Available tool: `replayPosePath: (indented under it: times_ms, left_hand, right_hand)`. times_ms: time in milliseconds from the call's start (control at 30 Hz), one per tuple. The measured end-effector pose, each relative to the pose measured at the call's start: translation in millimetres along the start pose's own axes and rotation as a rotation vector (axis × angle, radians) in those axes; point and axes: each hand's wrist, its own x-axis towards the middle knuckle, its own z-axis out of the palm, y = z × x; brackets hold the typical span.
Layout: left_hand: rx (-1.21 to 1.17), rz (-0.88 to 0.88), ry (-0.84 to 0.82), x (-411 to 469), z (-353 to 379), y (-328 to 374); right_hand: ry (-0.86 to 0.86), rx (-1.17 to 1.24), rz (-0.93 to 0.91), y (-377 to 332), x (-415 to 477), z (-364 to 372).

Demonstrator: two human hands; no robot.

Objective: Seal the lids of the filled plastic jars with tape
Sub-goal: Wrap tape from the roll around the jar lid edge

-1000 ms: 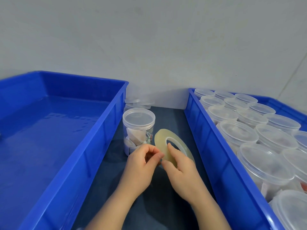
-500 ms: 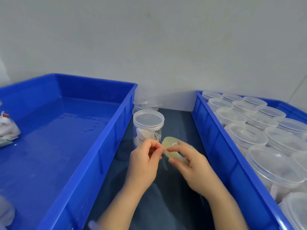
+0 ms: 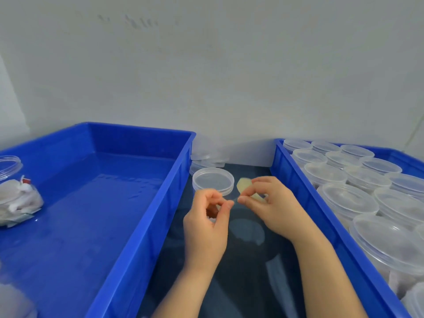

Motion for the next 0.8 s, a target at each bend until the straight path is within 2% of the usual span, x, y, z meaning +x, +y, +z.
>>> replayPosePath:
  times_ms: [133, 200, 300, 367, 633, 800]
  left_hand:
    - [0.213, 0.268, 0.122, 8, -2, -9]
    - [0.202, 0.182, 0.090, 20, -2, -17]
    - [0.113, -0.003, -0.150, 32, 3, -24]
    - [0.076, -0.018, -0.208, 33, 4, -34]
    - [0.038, 0.075, -0.170, 33, 5, -51]
    - [0.019, 0.052, -0.142, 33, 5, -49]
  right_hand:
    - [-0.050, -0.042, -0.024, 0, 12, -2]
    - [-0.074, -0.057, -0.030, 2, 16, -1]
    - [-0.093, -0.035, -0.009, 9, 18, 4]
    - [-0.085, 0.001, -0.006, 11, 19, 7]
    - [0.011, 0.079, 0.036, 15, 24, 21]
    - [0.022, 0.088, 0.051, 16, 25, 25]
